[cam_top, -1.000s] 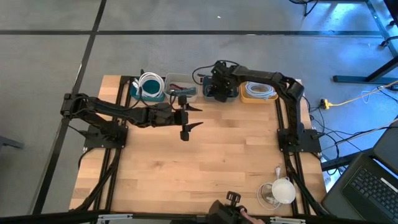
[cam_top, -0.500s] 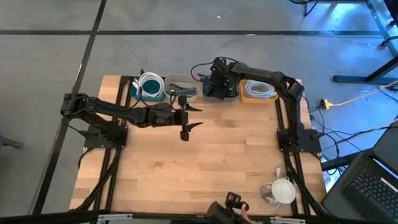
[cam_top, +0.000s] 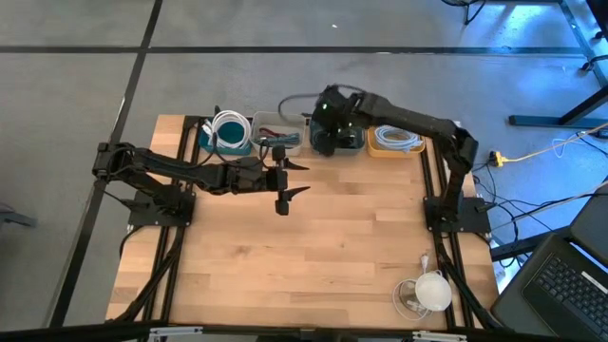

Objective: Pick & Place USB Port
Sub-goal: Return to Home Position

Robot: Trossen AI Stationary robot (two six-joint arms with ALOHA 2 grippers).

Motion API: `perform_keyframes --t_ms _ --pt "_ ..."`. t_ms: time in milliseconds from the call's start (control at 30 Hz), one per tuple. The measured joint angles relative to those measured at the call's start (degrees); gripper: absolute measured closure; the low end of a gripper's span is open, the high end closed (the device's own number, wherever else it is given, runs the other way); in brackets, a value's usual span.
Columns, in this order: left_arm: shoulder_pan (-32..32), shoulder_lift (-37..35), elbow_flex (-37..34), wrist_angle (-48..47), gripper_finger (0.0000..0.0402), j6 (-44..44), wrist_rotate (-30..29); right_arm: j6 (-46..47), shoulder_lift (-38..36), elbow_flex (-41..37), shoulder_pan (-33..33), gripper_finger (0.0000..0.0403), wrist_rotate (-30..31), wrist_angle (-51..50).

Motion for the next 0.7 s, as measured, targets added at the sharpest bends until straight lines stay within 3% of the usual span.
perform_keyframes --t_ms 100,267,433,500,567,700 --pt "0.0 0.0 0.0 0.17 0.0168 -0.66 -0.07 1.88 0.02 -0.13 3.99 0.012 0.07 -1.64" --pt "0.55 0.02 -0.1 6.69 0.017 -14.83 -3.04 5.48 -1.3 -4.88 9.51 0.012 1.48 0.7" --pt "0.31 -0.02 -0.07 6.0 0.017 -20.39 -3.4 12.54 -9.64 -20.91 13.33 0.012 14.04 5.64" --pt "0.02 -0.02 -0.07 5.89 0.0171 -20.57 -3.53 16.39 -14.09 -30.17 13.65 0.012 18.37 11.29" --pt "0.04 0.0 -0.07 5.47 0.0171 -20.38 -3.69 18.89 -19.22 -39.8 13.77 0.012 17.68 20.97" --pt "-0.07 0.02 -0.07 5.09 0.0171 -20.46 -3.58 18.45 -28.78 -58.45 14.54 0.012 5.47 48.09"
